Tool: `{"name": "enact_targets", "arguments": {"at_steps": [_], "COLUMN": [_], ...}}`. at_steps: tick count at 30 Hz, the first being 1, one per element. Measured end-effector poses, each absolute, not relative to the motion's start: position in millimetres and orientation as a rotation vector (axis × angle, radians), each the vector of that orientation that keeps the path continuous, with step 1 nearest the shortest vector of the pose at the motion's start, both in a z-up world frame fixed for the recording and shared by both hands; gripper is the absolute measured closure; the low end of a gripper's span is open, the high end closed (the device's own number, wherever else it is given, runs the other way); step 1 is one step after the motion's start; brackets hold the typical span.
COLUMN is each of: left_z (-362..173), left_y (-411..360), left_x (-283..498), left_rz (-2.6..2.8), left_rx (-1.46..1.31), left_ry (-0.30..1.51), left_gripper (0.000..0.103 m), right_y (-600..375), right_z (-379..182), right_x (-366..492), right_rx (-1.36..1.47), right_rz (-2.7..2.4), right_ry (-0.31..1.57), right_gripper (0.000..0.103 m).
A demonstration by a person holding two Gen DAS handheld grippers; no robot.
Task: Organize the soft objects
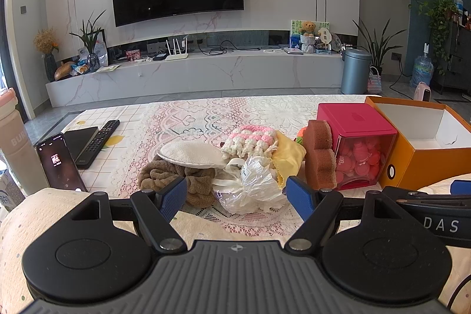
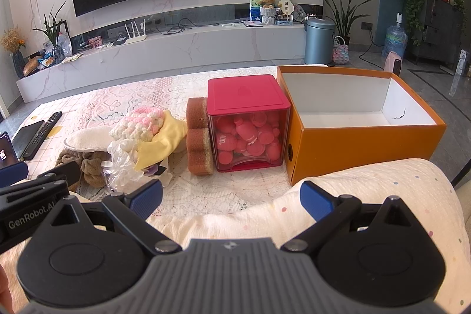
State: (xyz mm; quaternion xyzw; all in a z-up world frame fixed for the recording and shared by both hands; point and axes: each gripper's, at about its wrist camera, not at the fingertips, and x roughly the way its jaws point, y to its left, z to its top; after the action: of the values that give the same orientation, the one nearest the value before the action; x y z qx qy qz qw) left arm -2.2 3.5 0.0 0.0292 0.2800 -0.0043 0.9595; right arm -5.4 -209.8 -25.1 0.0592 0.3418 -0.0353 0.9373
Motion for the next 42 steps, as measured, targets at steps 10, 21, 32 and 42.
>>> {"name": "enact_targets", "arguments": {"at_steps": [10,21,32,42], "left_z": [0,-3,-12,-34], "left_y": [5,15,27,38], "left_x": [-3,5,39,88], "left_rz": [-0.006,-0.038,-0.175,-0.190], "left_rx": [0.057,0.001,-0.028,-0.111], "left_ry": [0.562,0.590,0.668,0.795], "left_gripper": [0.013,0.025,0.052,0.046], "right_y": [-208,-205,-194,-174], "right_z": [-28,-30,-40,-65], "right_x": [-6,10,53,101], "right_rx": [0.118,0.113,0.069,-0.027], "right_rz": [-0.056,0.016,0.108,0.159], "right_ry": [0.696,0.741,0.812,0.871], "right_gripper": [0.005,0.018,0.055,0.055]}}
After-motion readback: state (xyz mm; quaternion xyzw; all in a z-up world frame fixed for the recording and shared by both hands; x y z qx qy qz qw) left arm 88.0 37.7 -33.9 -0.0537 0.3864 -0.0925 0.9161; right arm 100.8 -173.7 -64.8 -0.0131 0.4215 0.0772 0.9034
